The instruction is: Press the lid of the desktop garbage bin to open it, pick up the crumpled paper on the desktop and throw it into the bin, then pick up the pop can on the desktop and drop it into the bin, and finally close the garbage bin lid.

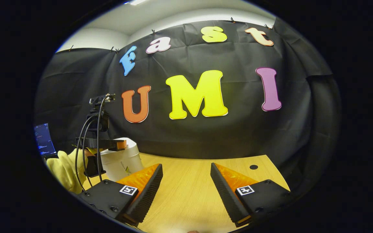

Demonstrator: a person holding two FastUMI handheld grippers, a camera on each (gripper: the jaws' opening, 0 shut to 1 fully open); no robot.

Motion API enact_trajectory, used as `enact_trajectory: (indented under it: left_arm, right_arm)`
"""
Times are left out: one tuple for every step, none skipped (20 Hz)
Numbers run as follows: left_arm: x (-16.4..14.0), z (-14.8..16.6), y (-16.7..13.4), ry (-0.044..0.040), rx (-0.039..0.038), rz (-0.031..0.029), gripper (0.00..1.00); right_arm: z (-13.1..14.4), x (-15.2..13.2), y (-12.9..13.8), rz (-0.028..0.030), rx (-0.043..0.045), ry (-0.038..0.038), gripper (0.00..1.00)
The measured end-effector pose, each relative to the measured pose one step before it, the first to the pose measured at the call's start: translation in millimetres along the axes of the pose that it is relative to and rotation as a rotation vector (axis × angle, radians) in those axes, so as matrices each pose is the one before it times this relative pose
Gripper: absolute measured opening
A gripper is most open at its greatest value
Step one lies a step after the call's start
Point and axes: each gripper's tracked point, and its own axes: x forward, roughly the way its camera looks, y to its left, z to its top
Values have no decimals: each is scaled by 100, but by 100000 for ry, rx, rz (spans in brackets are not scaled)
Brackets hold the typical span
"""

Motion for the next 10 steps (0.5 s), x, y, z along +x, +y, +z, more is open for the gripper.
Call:
enact_trajectory:
  left_arm:
    - [-386, 32, -60, -1049, 622, -12, 97]
    - [-531, 249, -413, -2065, -349, -1855, 97]
    - [-467, 34, -244, -1112, -1366, -1824, 96]
    - [-454, -25, -167, -1290, -1079, -1579, 96]
    - [-475, -79, -265, -514, -173, -1620, 97]
    - [-742, -375, 467, -1154, -17, -677, 97]
    - [-665, 173, -45, -899, -208, -1323, 97]
    - [-578, 384, 3, -2008, -123, -1009, 97]
    - [-613, 434, -124, -1873, -496, -1584, 97]
    - [-575, 369, -223, -1376, -278, -1448, 96]
  right_arm:
    - [-143, -20, 222, -114, -594, 170, 95]
    - [-77, 82, 127, -378, -632, 135, 95]
    - [-94, 27, 222, -510, -396, 188, 94]
    - [60, 53, 282, -444, -85, -44, 95]
    - [109, 82, 336, -378, -366, -145, 94]
    - [106, 91, 305, -489, -767, -160, 95]
    - [73, 131, 260, -684, -843, -315, 95]
    - [262, 101, 346, -709, -888, -662, 95]
    - [78, 101, 366, -472, -773, -651, 95]
    - [49, 146, 481, -142, -823, -286, 95]
